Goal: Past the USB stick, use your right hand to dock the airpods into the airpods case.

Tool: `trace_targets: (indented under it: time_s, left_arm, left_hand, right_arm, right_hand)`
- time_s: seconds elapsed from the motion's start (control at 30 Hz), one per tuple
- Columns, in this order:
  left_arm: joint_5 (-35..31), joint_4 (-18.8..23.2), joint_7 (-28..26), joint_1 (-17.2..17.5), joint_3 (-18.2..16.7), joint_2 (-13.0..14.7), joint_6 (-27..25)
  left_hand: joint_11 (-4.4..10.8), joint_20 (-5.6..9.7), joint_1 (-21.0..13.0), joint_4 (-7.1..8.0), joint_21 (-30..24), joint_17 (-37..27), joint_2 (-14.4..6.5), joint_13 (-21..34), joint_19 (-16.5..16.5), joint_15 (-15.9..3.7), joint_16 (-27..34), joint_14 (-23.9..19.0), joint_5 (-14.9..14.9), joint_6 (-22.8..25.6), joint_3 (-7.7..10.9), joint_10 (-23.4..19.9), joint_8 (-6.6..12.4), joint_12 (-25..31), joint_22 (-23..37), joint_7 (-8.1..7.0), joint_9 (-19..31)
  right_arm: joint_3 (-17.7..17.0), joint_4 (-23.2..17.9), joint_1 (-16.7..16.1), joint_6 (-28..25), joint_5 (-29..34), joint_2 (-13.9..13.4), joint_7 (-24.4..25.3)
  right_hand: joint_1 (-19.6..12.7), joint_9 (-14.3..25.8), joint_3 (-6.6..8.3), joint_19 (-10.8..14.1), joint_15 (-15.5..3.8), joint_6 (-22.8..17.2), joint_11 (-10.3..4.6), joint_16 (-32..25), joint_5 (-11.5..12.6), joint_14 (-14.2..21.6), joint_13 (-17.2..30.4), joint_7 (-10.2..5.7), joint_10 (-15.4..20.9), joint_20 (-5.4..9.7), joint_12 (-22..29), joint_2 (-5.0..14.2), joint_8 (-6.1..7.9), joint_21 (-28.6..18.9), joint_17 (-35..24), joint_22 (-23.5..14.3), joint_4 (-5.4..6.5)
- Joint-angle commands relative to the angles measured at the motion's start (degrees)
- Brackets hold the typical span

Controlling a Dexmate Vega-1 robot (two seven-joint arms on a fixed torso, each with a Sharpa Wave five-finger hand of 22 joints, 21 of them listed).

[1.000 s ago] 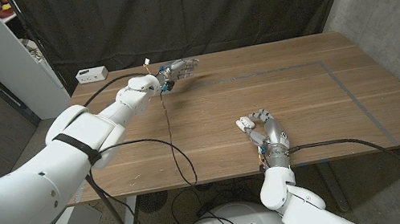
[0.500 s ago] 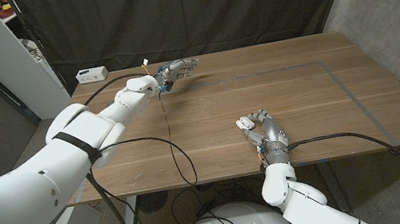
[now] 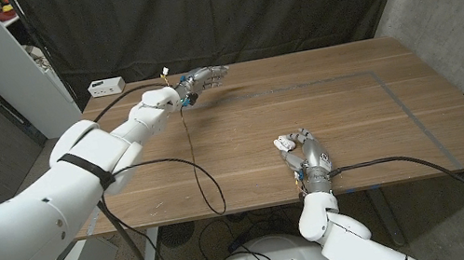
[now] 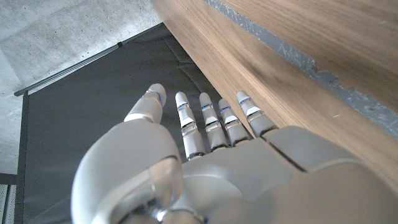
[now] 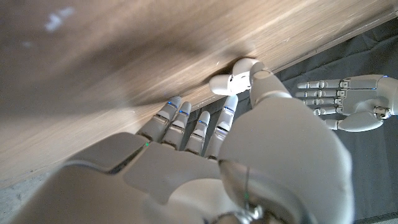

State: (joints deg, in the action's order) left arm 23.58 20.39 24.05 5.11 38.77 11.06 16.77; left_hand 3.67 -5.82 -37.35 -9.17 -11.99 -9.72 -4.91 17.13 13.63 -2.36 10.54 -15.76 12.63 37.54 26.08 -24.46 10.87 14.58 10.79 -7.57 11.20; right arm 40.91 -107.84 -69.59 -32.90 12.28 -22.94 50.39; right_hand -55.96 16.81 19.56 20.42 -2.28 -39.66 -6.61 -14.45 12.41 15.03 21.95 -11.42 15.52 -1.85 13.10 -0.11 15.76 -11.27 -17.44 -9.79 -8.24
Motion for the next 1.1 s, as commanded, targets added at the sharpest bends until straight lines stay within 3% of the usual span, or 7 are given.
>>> trace_targets:
  time_s: [0.03, 0.17, 0.4, 0.53, 0.9, 0.97, 1.1]
  left_arm:
    - [-0.2, -0.1, 0.7, 0.2, -0.3, 0.2, 0.5]
    - [-0.1, -0.1, 1.1, 0.4, -0.5, 0.3, 1.0]
    - [0.4, -0.1, 1.5, 1.1, -1.2, 0.5, 2.0]
    - [0.8, -0.1, 1.3, 1.6, -1.8, 0.5, 2.4]
    - [1.8, -0.1, 1.7, 2.8, -3.3, 0.8, 4.1]
    - [2.1, -0.1, 2.2, 3.1, -3.8, 0.9, 5.3]
    - [3.0, 0.2, 4.2, 4.2, -5.0, 1.4, 9.0]
  left_hand:
    - [-0.16, -0.45, -0.1, 0.07, -0.5, -0.2, -0.1, 0.2, 0.2, -2.14, -0.1, 0.4, 0.1, 0.0, -0.09, 0.2, 0.25, 0.1, 0.2, -0.12, 0.1]
    - [-0.23, -0.53, -0.1, 0.09, -0.5, -0.2, -0.1, 0.2, 0.2, -2.13, -0.1, 0.4, 0.1, 0.0, -0.10, 0.1, 0.26, 0.2, 0.2, -0.11, 0.1]
    - [-0.21, -0.47, -0.2, 0.07, -0.5, -0.2, -0.2, 0.2, 0.2, -2.21, 0.0, 0.4, 0.1, 0.0, -0.07, 0.2, 0.26, 0.1, 0.2, -0.09, 0.1]
    - [-0.20, -0.48, -0.1, 0.07, -0.5, -0.2, -0.2, 0.2, 0.2, -2.15, 0.0, 0.4, 0.1, 0.0, -0.08, 0.1, 0.25, 0.2, 0.2, -0.21, 0.1]
    - [-0.03, -0.54, -0.1, 0.08, -0.5, -0.2, -0.1, 0.2, 0.2, -2.16, 0.0, 0.3, 0.1, -0.6, -0.14, 0.2, 0.03, 0.1, 0.2, -0.83, 0.1]
    - [-0.10, -0.58, -0.1, 0.08, -0.6, -0.2, -0.1, 0.2, 0.2, -2.13, 0.0, 0.3, 0.1, -0.5, -0.14, 0.1, 0.09, 0.2, 0.2, -1.16, 0.1]
    - [0.24, -0.58, -0.1, 0.09, -0.6, -0.2, -0.1, 0.1, 0.3, -2.38, 0.2, -0.3, 0.1, -0.6, -0.15, -0.2, 0.06, 0.2, 0.2, -1.42, 0.1]
  right_arm:
    - [0.6, 4.3, 0.4, 3.0, 1.6, 2.3, 4.7]
    - [0.3, 4.8, 0.2, 4.4, 1.7, 2.4, 5.6]
    - [-0.1, 3.6, -0.4, 6.5, 2.1, 1.3, 5.5]
    - [-0.3, 2.7, -0.7, 7.8, 2.4, 0.5, 5.2]
    - [-1.3, 0.2, -0.4, 9.6, 2.1, -2.4, 0.6]
    - [-1.9, -1.2, -0.2, 9.9, 1.2, -3.8, -1.8]
    - [-3.1, -2.0, 0.4, 11.5, 0.3, -4.9, -3.9]
  right_hand:
    - [-2.4, -0.4, 0.76, 2.6, -9.27, -6.2, -1.65, -1.5, 0.2, 2.8, -0.2, 0.92, 3.9, 0.57, 1.2, 2.14, 1.75, -0.5, -0.3, -0.1, -0.76]
    - [-2.8, -0.7, 0.57, 3.3, -9.72, -9.5, -2.01, -2.3, -0.3, 3.9, -0.4, 1.95, 6.5, 0.91, 1.9, 3.62, 2.59, -0.6, -0.5, -0.1, -0.29]
    - [0.9, -1.0, -1.02, 3.7, -9.51, -11.6, -1.85, -3.5, -1.4, 4.2, -0.7, 2.69, 7.7, 1.26, 1.9, 6.81, 2.78, -0.4, -1.5, -0.2, 2.40]
    - [2.4, -1.3, -2.21, 3.6, -9.32, -7.6, -1.18, -3.4, -1.8, 4.0, -0.8, 2.29, 7.5, 0.70, 1.6, 6.18, 0.59, -0.3, -1.4, -0.2, 2.23]
    - [3.2, -1.9, -1.52, 3.0, -8.99, 5.4, -0.32, -0.6, -1.3, 2.1, -0.6, -0.21, 2.8, 0.18, -0.6, 4.09, -4.77, 0.1, 0.3, -0.1, 0.32]
    - [2.8, -2.1, -1.04, 3.7, -9.21, 9.0, -0.05, 0.2, -1.0, 1.4, -0.5, -0.97, 1.8, 3.96, -0.9, 3.58, -5.34, 0.0, 0.7, 0.0, -0.39]
    - [2.3, -2.5, -0.65, 4.2, -9.12, 15.0, -0.38, 1.4, -0.8, 0.1, -0.6, -0.79, 0.1, 5.28, -1.5, 2.72, -5.89, 0.1, 1.5, 0.1, -0.84]
